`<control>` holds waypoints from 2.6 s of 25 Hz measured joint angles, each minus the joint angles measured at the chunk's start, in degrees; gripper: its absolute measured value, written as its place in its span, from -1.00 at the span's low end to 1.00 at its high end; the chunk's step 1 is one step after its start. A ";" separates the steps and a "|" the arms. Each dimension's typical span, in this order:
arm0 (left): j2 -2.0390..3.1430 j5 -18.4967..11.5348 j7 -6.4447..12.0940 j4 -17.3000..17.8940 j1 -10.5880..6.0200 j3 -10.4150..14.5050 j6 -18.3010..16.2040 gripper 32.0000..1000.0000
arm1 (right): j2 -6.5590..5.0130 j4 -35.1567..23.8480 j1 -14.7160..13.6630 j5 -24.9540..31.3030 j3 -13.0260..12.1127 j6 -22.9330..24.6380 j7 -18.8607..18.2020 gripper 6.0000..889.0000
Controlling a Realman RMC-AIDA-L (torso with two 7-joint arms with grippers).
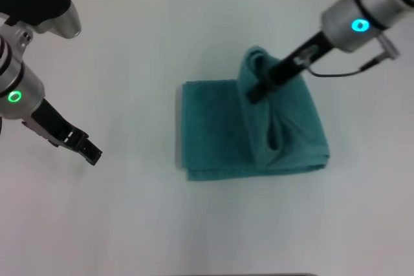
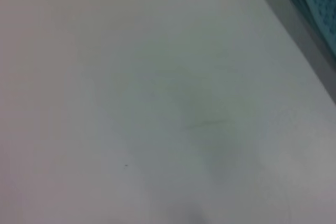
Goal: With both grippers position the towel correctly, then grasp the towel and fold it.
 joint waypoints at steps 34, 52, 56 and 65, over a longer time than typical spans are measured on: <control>-0.04 -0.11 0.13 -0.52 -0.38 -0.01 -0.27 0.74 | 0.04 3.85 -0.70 4.86 1.60 -7.34 -0.47 0.52; 0.21 0.02 0.03 -0.02 0.29 -0.03 0.40 0.74 | -7.16 -7.34 -13.18 12.44 2.47 1.18 0.51 0.97; 0.30 0.01 -0.22 0.06 0.30 -0.03 0.51 0.74 | -8.41 -8.13 -13.97 9.44 2.43 1.50 1.81 0.97; 0.36 0.09 -0.38 0.98 0.28 -0.03 1.05 0.74 | -8.41 -10.29 -13.59 4.23 2.40 2.55 3.52 0.97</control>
